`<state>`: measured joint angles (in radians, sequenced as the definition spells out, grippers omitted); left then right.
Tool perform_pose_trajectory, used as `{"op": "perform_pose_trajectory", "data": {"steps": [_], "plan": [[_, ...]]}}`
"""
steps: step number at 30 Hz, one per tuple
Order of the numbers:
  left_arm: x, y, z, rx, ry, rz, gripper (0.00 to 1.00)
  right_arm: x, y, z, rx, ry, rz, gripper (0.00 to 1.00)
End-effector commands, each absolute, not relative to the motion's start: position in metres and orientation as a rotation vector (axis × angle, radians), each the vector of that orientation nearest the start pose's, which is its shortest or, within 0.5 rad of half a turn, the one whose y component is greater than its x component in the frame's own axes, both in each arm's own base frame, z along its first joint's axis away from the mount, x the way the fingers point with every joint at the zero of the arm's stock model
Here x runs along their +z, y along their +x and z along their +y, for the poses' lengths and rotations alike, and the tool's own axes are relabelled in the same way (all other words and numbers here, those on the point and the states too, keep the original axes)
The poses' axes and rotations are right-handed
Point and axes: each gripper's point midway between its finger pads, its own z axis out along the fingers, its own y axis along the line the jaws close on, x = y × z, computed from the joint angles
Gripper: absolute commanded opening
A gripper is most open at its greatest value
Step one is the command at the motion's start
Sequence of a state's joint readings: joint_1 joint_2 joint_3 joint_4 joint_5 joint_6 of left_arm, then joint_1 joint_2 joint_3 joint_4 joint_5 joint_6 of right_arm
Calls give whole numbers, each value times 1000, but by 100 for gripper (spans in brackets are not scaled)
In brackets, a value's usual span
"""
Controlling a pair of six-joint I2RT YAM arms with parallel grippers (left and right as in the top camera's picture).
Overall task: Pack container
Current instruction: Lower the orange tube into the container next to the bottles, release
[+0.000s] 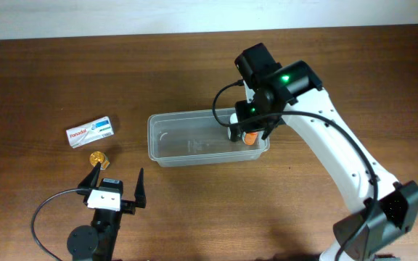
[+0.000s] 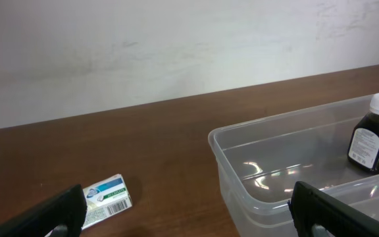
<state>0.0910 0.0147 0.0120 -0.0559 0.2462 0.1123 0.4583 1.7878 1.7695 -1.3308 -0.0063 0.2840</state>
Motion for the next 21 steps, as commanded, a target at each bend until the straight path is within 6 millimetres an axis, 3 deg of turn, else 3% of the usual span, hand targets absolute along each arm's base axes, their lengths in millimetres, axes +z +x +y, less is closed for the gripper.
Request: {"op": "perform_pose_trajectory", "data": {"steps": [1,13,21], "plan": [[162,244,-19,-32,210,1614,99,179,341,168,90,-262,2930,21],[162,244,-19,-32,210,1614,99,159,343,169,72,-263,2962,20],[162,244,-19,-32,210,1614,99,125,338,166,55,-249,2995,21]]}}
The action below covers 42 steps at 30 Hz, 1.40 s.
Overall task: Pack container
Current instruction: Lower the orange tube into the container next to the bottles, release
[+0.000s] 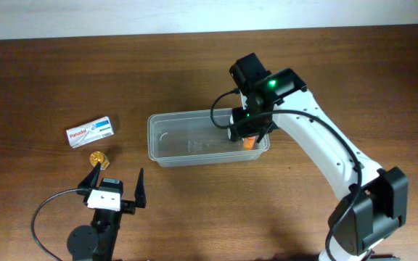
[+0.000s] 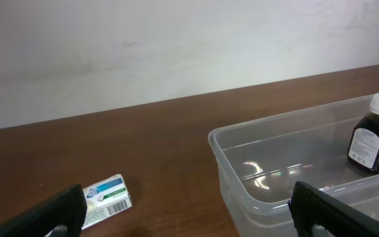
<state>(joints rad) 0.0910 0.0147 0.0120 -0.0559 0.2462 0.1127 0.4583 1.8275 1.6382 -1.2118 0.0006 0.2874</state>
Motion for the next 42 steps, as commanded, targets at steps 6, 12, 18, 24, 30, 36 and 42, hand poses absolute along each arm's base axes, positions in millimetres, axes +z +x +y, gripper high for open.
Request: {"op": "perform_pose_trajectory", "data": {"steps": [6,12,18,24,30,36,42], "plan": [[162,244,-19,-32,210,1614,99,112,343,165,35,-245,2975,21],[162,244,-19,-32,210,1614,99,112,347,161,-4,-240,2954,21],[162,244,-19,-32,210,1614,99,113,351,163,6,-238,2938,21],[162,244,-19,-32,210,1614,99,113,352,163,8,-238,2935,21],[162,244,-19,-32,210,1614,99,113,351,163,7,-238,2938,21],[162,244,-19,-32,210,1614,99,113,351,163,6,-238,2937,21],[162,244,-19,-32,210,1614,99,112,350,163,6,-238,2940,21]]}}
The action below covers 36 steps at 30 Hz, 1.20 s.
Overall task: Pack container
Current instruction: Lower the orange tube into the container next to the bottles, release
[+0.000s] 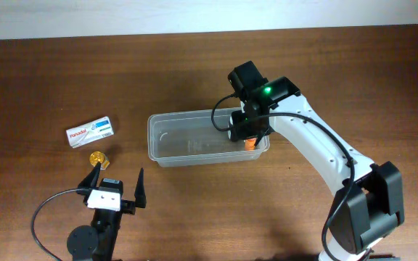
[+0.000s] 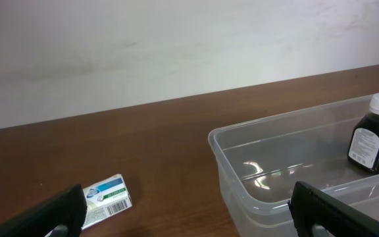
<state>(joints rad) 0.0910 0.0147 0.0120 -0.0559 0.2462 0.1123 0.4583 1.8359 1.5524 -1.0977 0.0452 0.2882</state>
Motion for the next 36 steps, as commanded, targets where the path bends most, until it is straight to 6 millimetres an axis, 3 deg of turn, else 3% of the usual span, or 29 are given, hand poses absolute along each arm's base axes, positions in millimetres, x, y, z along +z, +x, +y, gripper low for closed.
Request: {"op": "perform_pose_trajectory", "data": {"steps": [1,11,20,22,32,34,36], "plan": [[162,244,-19,-32,210,1614,99,111,350,162,4,-237,2942,21],[162,244,-19,-32,210,1614,99,91,347,160,6,-161,2955,21],[162,244,-19,-32,210,1614,100,92,353,164,27,-146,2926,22],[162,244,-19,-32,210,1614,99,92,353,164,26,-147,2927,30],[162,244,-19,-32,210,1614,99,91,352,164,28,-148,2933,32],[162,244,-19,-32,210,1614,99,91,351,163,25,-148,2937,35],[162,244,-19,-32,210,1614,99,91,351,163,25,-149,2938,47]]}}
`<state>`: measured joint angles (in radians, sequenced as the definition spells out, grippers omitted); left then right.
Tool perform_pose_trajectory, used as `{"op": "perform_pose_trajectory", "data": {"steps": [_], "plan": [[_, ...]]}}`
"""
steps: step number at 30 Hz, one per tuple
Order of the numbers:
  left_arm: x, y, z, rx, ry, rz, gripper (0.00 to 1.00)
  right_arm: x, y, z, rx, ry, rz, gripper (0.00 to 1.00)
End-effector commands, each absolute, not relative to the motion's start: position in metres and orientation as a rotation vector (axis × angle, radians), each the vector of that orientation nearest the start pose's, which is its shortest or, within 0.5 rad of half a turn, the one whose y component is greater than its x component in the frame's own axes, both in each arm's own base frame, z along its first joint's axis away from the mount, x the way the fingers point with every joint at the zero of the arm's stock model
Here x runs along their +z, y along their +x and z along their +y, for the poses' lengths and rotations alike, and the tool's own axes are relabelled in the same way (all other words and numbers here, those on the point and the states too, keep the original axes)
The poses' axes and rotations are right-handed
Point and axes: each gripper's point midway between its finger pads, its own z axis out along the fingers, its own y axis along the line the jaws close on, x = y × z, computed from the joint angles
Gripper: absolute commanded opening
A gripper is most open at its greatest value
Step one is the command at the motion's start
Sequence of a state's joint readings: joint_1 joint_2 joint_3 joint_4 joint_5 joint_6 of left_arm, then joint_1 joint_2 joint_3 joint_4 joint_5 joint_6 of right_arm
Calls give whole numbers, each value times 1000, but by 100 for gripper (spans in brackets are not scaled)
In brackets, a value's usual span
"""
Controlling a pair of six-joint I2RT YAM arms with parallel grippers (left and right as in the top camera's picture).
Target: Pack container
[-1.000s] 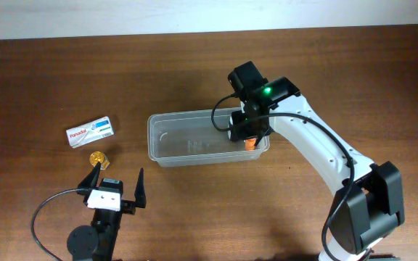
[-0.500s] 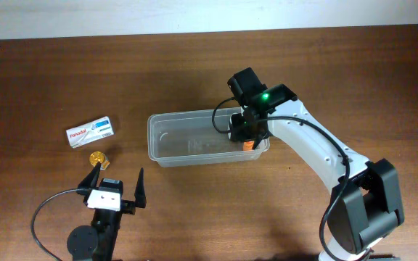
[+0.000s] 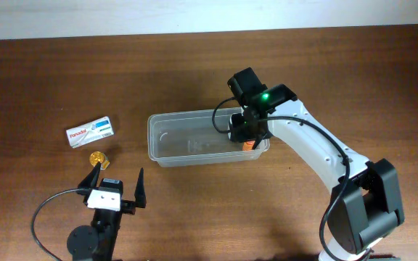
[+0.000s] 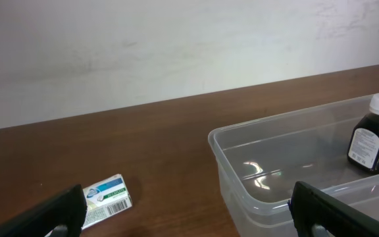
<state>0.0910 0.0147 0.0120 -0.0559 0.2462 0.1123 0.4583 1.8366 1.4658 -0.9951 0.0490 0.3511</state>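
Note:
The clear plastic container (image 3: 194,139) lies mid-table. In the left wrist view its near corner (image 4: 242,171) shows, and a dark bottle with a white cap (image 4: 374,139) stands upright at its right end. My right gripper (image 3: 243,135) hangs over that end. Its fingers are hidden under the wrist, and a small orange item (image 3: 247,145) peeks out beside them. A white and blue medicine box (image 3: 91,131) and a gold round piece (image 3: 97,156) lie on the table at the left. My left gripper (image 3: 115,185) stands open near the front edge with nothing between its fingers.
The brown wooden table (image 3: 325,65) ends at a white wall (image 4: 176,46) at the back. The right arm's white links (image 3: 325,156) slant from the front right toward the container.
The right arm's wrist has shifted slightly over the container's right end, and a dark part of it sits lower at the top right edge of the left wrist view. The left arm is still.
At every earlier moment the right wrist was over the container's right end, with the bottle standing inside. The arm drew in a little each time, its wrist creeping left. The left gripper, the box and the gold piece stayed where they were.

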Motion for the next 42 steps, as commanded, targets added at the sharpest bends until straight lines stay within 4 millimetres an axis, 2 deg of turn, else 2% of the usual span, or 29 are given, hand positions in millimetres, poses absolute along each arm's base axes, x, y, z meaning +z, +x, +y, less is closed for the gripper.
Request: {"op": "perform_pose_trajectory", "data": {"steps": [1,3,8,12,15,19,23,27,31,36,42], "plan": [[162,244,-19,-32,210,1614,99,91,350,163,23,-149,2940,52],[162,244,-19,-32,210,1614,99,91,349,162,20,-150,2945,56],[162,244,-19,-32,210,1613,99,94,345,161,9,-152,2963,57],[162,244,-19,-32,210,1614,99,112,346,161,19,-150,2949,57],[162,244,-19,-32,210,1614,99,139,349,163,39,-147,2917,59],[162,244,-19,-32,210,1614,99,184,348,161,64,-140,2873,61],[162,244,-19,-32,210,1613,99,232,350,147,90,-83,2808,62],[162,244,-19,-32,210,1614,99,269,357,111,104,51,2732,79],[162,244,-19,-32,210,1614,99,281,358,57,71,249,2707,99],[162,244,-19,-32,210,1613,99,274,351,-7,4,492,2733,98],[162,244,-19,-32,210,1613,99,271,340,-56,-39,692,2723,98]]}}
